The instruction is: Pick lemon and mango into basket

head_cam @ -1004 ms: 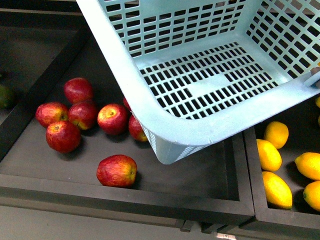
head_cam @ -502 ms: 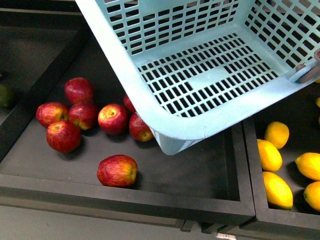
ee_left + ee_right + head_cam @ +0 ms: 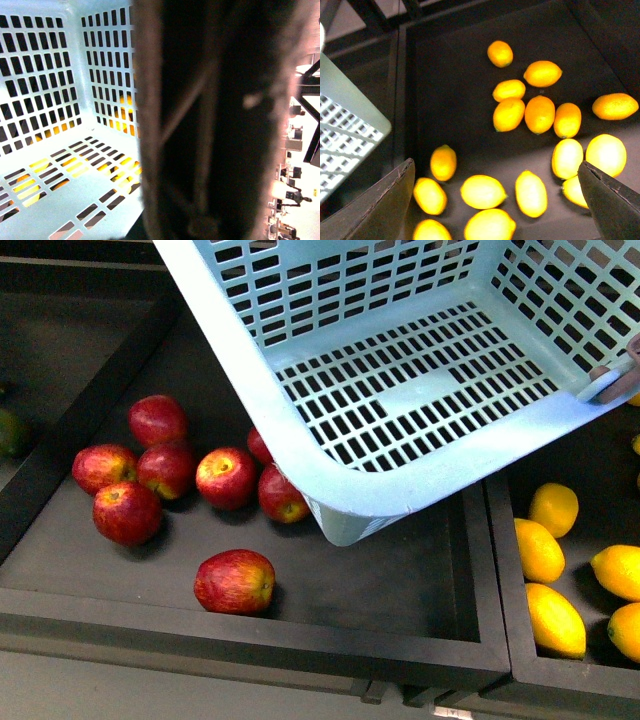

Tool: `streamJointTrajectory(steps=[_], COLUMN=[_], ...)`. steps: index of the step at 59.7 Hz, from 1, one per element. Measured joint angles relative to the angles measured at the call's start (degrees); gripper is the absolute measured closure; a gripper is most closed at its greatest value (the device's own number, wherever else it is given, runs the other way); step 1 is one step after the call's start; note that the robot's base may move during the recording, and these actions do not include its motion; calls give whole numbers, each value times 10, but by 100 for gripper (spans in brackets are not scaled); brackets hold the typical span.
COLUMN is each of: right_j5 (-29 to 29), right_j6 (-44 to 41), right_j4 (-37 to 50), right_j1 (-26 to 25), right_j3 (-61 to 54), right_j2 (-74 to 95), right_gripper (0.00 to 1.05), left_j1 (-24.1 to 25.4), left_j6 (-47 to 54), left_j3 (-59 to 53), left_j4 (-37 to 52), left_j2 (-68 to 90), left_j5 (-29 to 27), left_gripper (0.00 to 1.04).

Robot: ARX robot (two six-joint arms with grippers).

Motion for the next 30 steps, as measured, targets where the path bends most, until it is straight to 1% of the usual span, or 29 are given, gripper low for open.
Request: streamJointTrajectory(steps=[1, 7, 8, 9, 14, 17, 19, 22, 23, 24, 30], right_j5=[-7, -14, -16, -17, -31, -46, -48, -41, -40, -35, -21], right_j6=[-29, -110, -139, -145, -233, -295, -314, -396, -402, -428, -489], right_j4=[7, 27, 28, 27, 21, -1, -9, -15, -15, -16, -12], right_j1=[-5, -12, -14, -14, -14, -13, -12, -9, -8, -6, 4], right_j3=[11, 44, 54, 59, 88, 108, 114, 133, 135, 143, 165], right_j2=[35, 135, 160, 172, 252, 303, 322, 383, 388, 409, 468], right_gripper=[9, 9, 9, 9, 9, 9, 9, 9, 9, 9, 9], left_j1=[0, 0, 0, 0, 0, 0, 0, 0, 0, 0, 0], left_j6=[0, 0, 0, 0, 0, 0, 0, 0, 0, 0, 0], left_j3=[0, 0, 0, 0, 0, 0, 0, 0, 0, 0, 0], left_j4=[0, 0, 0, 0, 0, 0, 0, 0, 0, 0, 0], left_j2=[0, 0, 0, 0, 0, 0, 0, 0, 0, 0, 0], left_j5=[0, 2, 2, 2, 2, 2, 2, 1, 0, 0, 0], left_gripper=[101, 101, 101, 101, 101, 101, 101, 101, 101, 101, 101])
